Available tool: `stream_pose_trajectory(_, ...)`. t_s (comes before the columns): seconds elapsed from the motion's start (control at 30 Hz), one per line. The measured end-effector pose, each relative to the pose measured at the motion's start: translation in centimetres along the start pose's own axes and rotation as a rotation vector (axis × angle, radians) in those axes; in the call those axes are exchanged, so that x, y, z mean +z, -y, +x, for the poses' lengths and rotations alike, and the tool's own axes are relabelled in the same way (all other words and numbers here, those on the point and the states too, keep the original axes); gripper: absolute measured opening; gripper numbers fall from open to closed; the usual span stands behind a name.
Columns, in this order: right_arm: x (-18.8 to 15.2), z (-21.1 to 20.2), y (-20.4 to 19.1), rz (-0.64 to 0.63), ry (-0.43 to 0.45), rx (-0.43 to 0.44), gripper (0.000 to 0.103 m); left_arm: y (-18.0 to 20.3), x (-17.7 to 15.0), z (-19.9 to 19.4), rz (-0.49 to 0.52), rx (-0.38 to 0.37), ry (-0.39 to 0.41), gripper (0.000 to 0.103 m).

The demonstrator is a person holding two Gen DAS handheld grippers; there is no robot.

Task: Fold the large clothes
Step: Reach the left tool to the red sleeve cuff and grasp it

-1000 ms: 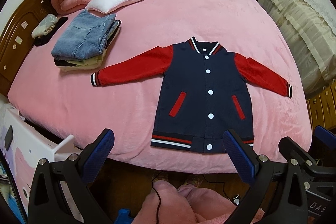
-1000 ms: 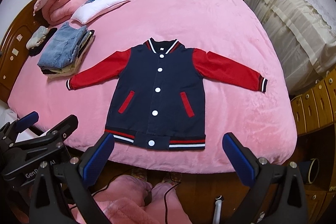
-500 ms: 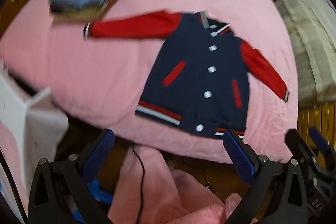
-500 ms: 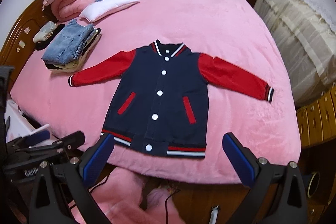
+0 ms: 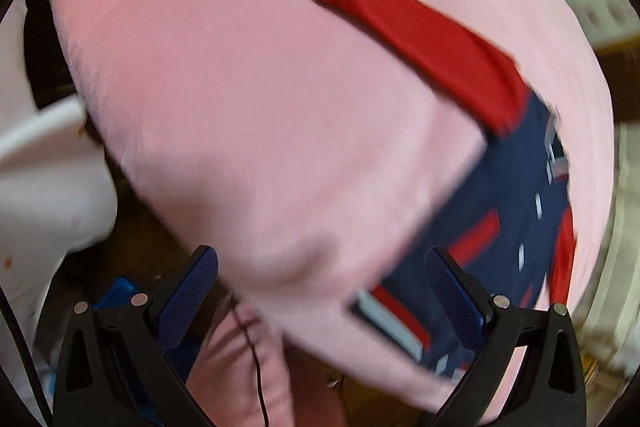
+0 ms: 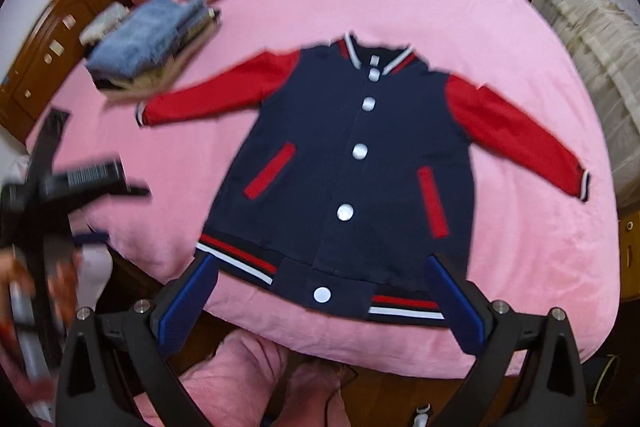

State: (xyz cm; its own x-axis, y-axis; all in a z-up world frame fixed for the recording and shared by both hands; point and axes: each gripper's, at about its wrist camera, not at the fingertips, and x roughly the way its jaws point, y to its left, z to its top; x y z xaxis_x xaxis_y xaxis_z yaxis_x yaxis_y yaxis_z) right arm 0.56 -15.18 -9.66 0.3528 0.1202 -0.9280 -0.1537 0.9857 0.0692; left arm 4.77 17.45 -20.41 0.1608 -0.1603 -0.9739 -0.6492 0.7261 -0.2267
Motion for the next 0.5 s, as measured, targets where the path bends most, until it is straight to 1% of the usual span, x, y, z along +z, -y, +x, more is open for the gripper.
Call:
stream_pose_trajectory(0.13,0.8,3.4,-0.8,0.021,-0.07,-0.051,0.103,-1.2,6.5,2.3,-0.081,-0.025,0.079,0.102)
stream_pose_trajectory(0.2,1.3,4.7,-0.7,0.044,-0.096,-0.076,0.103,-1.3,9.3,3.4,-0.11,-0.016,0.108,0.102)
stream_pose_trajectory(0.3,2.1,6.8,-0.8,0.101,-0.14,-0.092,0.103,-1.3,13.4,4.9,-0.16,0.001,0.13,0.102)
stream_pose_trajectory(0.43,3.6,9.0,-1.5,0.165,-0.163,-0.102,0.102,-0.8,16.9,7.0,-0.17,0.007,0.139,0.101)
stream_pose_trajectory(0.5,4.2,10.2,-2.1,0.196,-0.174,-0.111,0.102,-0.1,18.0,7.3,-0.138,0.003,0.173,0.095)
